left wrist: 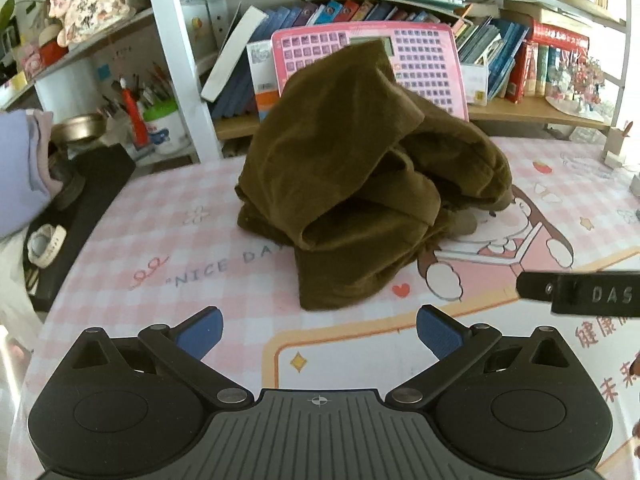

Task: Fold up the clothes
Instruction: 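Reach into the trouser pile and close both grippers on the fabric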

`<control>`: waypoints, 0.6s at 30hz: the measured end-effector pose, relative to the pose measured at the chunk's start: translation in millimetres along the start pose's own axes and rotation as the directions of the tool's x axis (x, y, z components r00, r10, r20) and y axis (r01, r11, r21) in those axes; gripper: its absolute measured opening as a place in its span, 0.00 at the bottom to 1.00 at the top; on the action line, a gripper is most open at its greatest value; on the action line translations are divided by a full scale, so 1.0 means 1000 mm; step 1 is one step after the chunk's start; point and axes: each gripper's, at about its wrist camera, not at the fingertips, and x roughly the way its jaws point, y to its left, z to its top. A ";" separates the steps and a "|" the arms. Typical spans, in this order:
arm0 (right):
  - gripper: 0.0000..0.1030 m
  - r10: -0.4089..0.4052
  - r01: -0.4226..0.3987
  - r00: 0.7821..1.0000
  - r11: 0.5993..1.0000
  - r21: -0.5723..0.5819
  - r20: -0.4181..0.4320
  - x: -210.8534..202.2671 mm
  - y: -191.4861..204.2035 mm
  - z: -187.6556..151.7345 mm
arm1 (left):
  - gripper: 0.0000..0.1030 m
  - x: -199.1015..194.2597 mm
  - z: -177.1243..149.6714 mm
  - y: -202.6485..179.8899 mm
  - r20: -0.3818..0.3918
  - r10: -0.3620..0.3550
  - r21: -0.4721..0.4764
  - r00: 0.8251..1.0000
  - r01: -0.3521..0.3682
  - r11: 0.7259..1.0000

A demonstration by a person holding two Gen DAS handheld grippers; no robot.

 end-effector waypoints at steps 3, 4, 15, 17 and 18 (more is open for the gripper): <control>1.00 0.006 -0.006 1.000 1.000 -0.001 -0.007 0.004 0.000 0.001 | 1.00 0.004 0.004 -0.001 0.004 0.008 0.017 1.000 -0.008 1.000; 1.00 0.009 -0.009 1.000 1.000 -0.001 -0.010 0.006 -0.001 0.002 | 1.00 0.006 0.006 -0.001 0.005 0.005 0.019 1.000 -0.005 1.000; 1.00 0.076 -0.073 0.996 0.994 0.087 -0.039 0.024 -0.013 0.026 | 1.00 0.026 0.037 -0.004 0.050 -0.011 0.080 0.999 0.007 0.997; 1.00 0.101 -0.096 0.994 0.988 0.118 -0.038 0.024 -0.015 0.030 | 1.00 0.030 0.043 -0.007 0.066 0.007 0.108 0.998 -0.014 0.994; 1.00 0.116 -0.110 0.993 0.985 0.134 -0.035 0.024 -0.017 0.032 | 1.00 0.032 0.046 -0.009 0.074 0.015 0.121 0.997 -0.024 0.992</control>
